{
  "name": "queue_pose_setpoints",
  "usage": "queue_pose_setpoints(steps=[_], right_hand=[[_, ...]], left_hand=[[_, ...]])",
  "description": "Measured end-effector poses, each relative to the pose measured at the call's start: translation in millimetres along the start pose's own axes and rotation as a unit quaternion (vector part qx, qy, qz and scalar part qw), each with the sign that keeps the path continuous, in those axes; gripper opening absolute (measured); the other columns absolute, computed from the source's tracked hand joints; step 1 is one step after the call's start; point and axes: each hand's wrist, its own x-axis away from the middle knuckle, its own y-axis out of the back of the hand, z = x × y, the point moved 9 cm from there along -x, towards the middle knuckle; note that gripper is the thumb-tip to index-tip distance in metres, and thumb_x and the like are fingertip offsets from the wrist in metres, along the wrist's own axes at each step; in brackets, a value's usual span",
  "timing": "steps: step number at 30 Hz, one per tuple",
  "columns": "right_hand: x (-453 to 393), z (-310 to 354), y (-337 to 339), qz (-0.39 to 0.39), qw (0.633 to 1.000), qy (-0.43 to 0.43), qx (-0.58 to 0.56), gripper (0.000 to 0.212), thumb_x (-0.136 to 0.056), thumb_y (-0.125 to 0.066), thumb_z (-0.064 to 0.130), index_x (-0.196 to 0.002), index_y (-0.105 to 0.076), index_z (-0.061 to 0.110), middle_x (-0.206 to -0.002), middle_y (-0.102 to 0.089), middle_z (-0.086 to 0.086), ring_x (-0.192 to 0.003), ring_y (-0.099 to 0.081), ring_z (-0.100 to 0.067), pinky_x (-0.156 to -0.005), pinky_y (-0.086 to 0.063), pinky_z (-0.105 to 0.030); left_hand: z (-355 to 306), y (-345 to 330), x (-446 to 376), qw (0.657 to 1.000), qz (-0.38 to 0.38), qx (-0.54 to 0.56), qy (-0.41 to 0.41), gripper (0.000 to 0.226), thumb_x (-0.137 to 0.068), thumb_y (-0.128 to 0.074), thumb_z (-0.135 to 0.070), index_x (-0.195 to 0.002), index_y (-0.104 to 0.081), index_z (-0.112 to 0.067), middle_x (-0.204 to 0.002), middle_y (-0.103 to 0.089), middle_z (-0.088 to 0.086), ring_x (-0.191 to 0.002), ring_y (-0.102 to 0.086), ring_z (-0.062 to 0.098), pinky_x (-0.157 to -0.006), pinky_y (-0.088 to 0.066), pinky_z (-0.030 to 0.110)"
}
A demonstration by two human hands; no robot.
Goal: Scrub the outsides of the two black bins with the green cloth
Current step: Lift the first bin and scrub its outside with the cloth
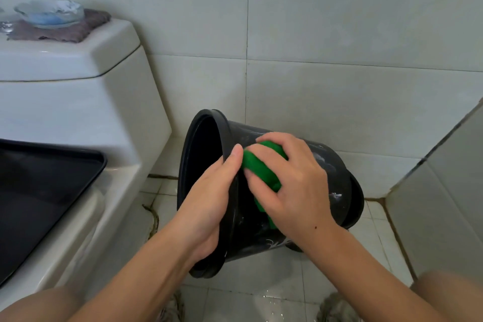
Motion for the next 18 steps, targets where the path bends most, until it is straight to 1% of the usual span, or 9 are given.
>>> queue_pose_setpoints(steps=[3, 6, 7, 8, 10, 12, 14, 16, 18], right_hand=[[8, 10, -3, 0.017, 0.998, 0.066, -0.008, 0.019, -0.086, -0.065, 0.022, -0.097, -0.073, 0.010, -0.108, -0.065, -0.010, -0.102, -0.061, -0.027, -0.082, -0.052, -0.037], [25, 24, -6, 0.034, 0.988, 0.149, -0.011, 0.016, -0.085, -0.066, 0.019, -0.095, -0.075, 0.010, -0.107, -0.067, -0.012, -0.107, -0.059, -0.030, -0.098, -0.048, -0.036], [29, 27, -7, 0.035, 0.986, 0.165, -0.005, 0.016, -0.085, -0.065, 0.019, -0.094, -0.075, 0.011, -0.107, -0.067, -0.012, -0.109, -0.059, -0.030, -0.101, -0.046, -0.034], [31, 28, -8, 0.033, 0.985, 0.167, 0.000, 0.016, -0.087, -0.064, 0.020, -0.095, -0.075, 0.012, -0.107, -0.068, -0.011, -0.110, -0.059, -0.029, -0.102, -0.046, -0.034], [25, 25, -10, 0.028, 0.991, 0.128, -0.003, 0.016, -0.087, -0.064, 0.022, -0.096, -0.075, 0.013, -0.107, -0.067, -0.009, -0.108, -0.059, -0.027, -0.095, -0.049, -0.034], [12, 13, -8, 0.021, 0.999, 0.040, -0.019, 0.020, -0.087, -0.062, 0.026, -0.098, -0.074, 0.015, -0.108, -0.065, -0.005, -0.103, -0.060, -0.024, -0.083, -0.051, -0.034], [-1, -2, -7, 0.026, 0.998, -0.040, -0.038, 0.023, -0.086, -0.057, 0.030, -0.101, -0.072, 0.019, -0.108, -0.063, 0.002, -0.100, -0.059, -0.019, -0.074, -0.052, -0.036], [-9, -9, -9, 0.041, 0.997, -0.055, -0.045, 0.023, -0.087, -0.056, 0.030, -0.103, -0.071, 0.021, -0.108, -0.062, 0.004, -0.099, -0.058, -0.017, -0.071, -0.052, -0.037], [-10, -7, -9, 0.037, 0.998, -0.032, -0.043, 0.021, -0.089, -0.058, 0.027, -0.103, -0.071, 0.018, -0.109, -0.062, 0.002, -0.100, -0.057, -0.019, -0.074, -0.051, -0.037]], left_hand=[[3, 3, -1, 1.000, -0.009, 0.012, 0.021, 0.061, -0.082, -0.053, -0.056, -0.122, -0.067, -0.012, -0.116, -0.071, 0.018, -0.111, -0.068, 0.031, -0.098, -0.051, 0.046], [1, 10, -1, 0.999, -0.019, 0.027, 0.030, 0.066, -0.080, -0.053, -0.060, -0.125, -0.066, -0.013, -0.119, -0.071, 0.014, -0.113, -0.067, 0.030, -0.100, -0.050, 0.044], [0, 13, -2, 0.999, -0.021, 0.022, 0.026, 0.068, -0.078, -0.053, -0.061, -0.125, -0.065, -0.014, -0.121, -0.071, 0.012, -0.114, -0.066, 0.028, -0.103, -0.047, 0.045], [-2, 15, -1, 1.000, -0.022, 0.011, 0.020, 0.068, -0.077, -0.053, -0.062, -0.125, -0.065, -0.015, -0.121, -0.071, 0.009, -0.116, -0.066, 0.026, -0.106, -0.045, 0.045], [-3, 16, 1, 1.000, -0.020, -0.003, 0.008, 0.066, -0.078, -0.051, -0.061, -0.123, -0.066, -0.016, -0.120, -0.072, 0.008, -0.116, -0.066, 0.024, -0.109, -0.043, 0.047], [0, 12, 3, 1.000, -0.013, -0.014, 0.005, 0.061, -0.081, -0.049, -0.058, -0.122, -0.067, -0.016, -0.118, -0.072, 0.010, -0.115, -0.067, 0.025, -0.108, -0.044, 0.048], [4, 3, 5, 0.999, 0.006, -0.034, 0.011, 0.058, -0.084, -0.047, -0.057, -0.124, -0.066, -0.020, -0.117, -0.073, 0.009, -0.114, -0.067, 0.023, -0.106, -0.045, 0.047], [5, -5, 6, 0.999, 0.019, -0.034, 0.014, 0.056, -0.086, -0.044, -0.055, -0.125, -0.065, -0.021, -0.116, -0.073, 0.008, -0.112, -0.068, 0.022, -0.102, -0.049, 0.043], [1, -8, 6, 1.000, 0.013, -0.021, 0.007, 0.056, -0.085, -0.044, -0.054, -0.121, -0.067, -0.018, -0.113, -0.074, 0.012, -0.109, -0.070, 0.022, -0.097, -0.051, 0.040]])
